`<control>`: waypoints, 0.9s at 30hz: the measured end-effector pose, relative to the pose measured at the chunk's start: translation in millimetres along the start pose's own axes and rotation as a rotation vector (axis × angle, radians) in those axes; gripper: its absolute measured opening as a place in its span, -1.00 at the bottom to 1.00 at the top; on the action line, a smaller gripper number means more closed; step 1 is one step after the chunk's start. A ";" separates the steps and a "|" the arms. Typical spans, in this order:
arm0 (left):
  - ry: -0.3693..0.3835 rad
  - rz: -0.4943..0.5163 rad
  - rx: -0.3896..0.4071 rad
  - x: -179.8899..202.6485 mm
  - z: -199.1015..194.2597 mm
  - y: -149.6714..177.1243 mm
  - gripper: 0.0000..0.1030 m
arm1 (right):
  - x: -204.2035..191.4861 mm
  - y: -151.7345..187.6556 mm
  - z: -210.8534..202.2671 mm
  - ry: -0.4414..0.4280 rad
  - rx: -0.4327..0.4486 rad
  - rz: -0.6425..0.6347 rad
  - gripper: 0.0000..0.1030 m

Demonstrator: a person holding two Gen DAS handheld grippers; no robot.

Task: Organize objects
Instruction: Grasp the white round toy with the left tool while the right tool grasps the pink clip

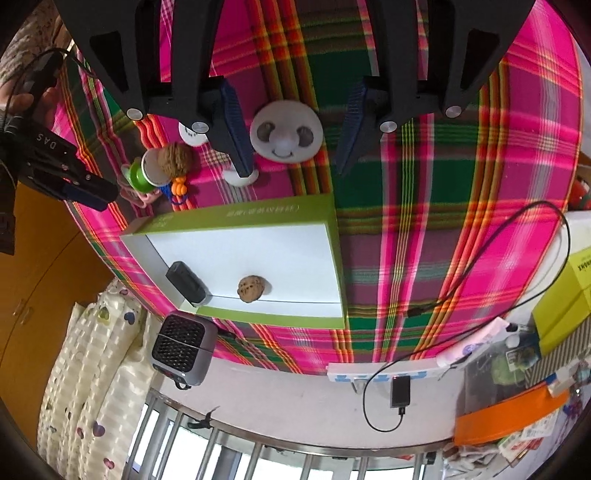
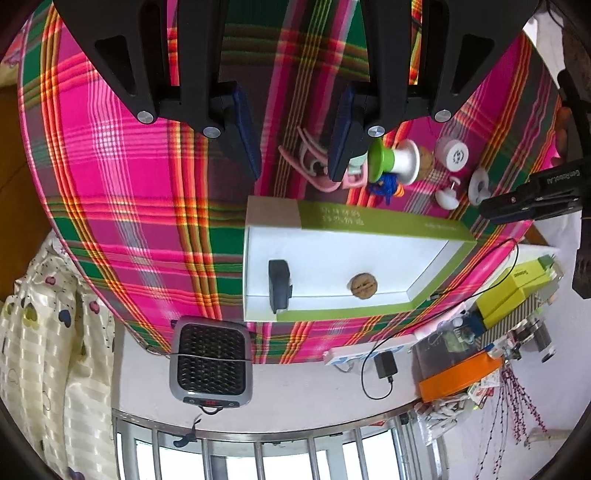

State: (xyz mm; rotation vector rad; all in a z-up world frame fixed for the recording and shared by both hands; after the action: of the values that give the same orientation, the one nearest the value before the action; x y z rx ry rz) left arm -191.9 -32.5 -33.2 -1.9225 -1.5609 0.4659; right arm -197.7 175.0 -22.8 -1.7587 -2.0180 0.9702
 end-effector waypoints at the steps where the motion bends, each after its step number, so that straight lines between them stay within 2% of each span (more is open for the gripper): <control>1: 0.003 -0.001 -0.004 0.2 0.2 2.1 -0.11 | -0.1 1.8 0.4 0.000 -0.004 -0.006 -0.25; 7: 0.025 0.004 -0.025 3.3 3.0 14.4 -0.10 | -0.8 6.9 4.6 0.003 -0.020 -0.044 -0.24; 10: 0.028 0.009 -0.035 5.0 4.9 17.8 -0.09 | -2.1 9.0 8.8 -0.011 -0.038 -0.052 -0.10; 27: 0.031 0.030 -0.061 8.2 12.7 24.3 -0.08 | -9.9 12.0 28.2 0.006 -0.092 -0.151 -0.09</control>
State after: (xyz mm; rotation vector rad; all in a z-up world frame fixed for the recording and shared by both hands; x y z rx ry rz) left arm -179.5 -24.5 -57.7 -1.9921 -1.5451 0.4028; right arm -203.9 157.6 -49.2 -1.6224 -2.1870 0.8370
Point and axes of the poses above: each gripper's, at about its wrist camera, not at the fingertips, and z roughly the way its jaws point, x to its right, y to its underside, the point moved 9 cm from there along z, roughly the way its jaws point, and after that the axes turned 9 degrees about z, right-handed, at the moved point
